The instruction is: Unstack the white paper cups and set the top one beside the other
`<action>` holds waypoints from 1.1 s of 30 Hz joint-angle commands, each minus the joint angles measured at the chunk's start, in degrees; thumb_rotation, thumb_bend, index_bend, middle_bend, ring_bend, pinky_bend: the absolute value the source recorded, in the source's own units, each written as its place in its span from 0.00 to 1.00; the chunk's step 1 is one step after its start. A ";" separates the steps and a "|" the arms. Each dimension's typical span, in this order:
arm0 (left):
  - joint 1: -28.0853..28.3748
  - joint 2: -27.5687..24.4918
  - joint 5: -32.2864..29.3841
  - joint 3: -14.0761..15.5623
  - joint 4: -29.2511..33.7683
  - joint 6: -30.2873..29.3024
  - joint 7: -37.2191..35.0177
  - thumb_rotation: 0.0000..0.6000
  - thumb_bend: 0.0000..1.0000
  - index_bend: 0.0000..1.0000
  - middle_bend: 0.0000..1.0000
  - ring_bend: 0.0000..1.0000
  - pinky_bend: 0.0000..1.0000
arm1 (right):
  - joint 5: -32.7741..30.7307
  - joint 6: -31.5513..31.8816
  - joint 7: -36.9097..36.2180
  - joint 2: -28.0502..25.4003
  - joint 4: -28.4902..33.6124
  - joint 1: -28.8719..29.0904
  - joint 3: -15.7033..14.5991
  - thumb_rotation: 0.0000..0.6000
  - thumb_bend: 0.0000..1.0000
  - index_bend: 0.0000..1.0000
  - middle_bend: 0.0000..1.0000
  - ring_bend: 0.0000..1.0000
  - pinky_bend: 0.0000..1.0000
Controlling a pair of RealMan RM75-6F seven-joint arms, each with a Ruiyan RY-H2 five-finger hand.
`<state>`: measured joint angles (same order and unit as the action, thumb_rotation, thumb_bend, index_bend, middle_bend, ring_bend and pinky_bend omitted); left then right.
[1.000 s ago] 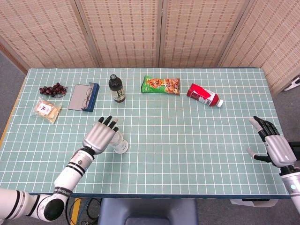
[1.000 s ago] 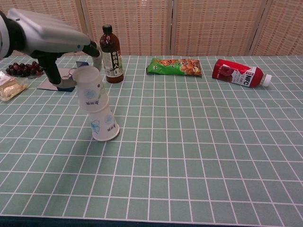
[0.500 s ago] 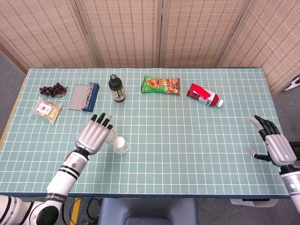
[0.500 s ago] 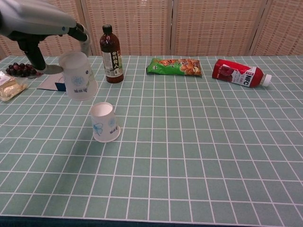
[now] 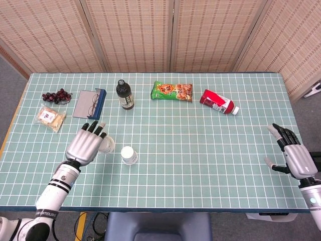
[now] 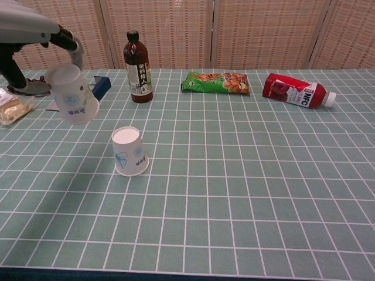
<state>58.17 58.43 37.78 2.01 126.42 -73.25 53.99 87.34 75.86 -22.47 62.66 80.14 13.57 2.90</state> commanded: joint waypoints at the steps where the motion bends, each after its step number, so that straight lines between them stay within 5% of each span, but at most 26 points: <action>1: -1.94 -0.34 1.86 0.68 -1.66 1.18 -2.48 1.00 0.41 0.36 0.10 0.08 0.17 | 0.02 0.14 0.12 0.03 0.05 -0.05 0.03 1.00 0.25 0.00 0.00 0.00 0.00; 33: -11.75 3.31 12.36 0.68 -16.45 12.02 -18.89 1.00 0.41 0.36 0.10 0.08 0.17 | 0.38 0.48 1.08 0.27 0.44 -0.27 -0.01 1.00 0.25 0.00 0.00 0.00 0.00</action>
<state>46.54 61.61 50.02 2.74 110.10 -61.36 35.22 87.72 76.34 -21.40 62.94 80.57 13.30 2.90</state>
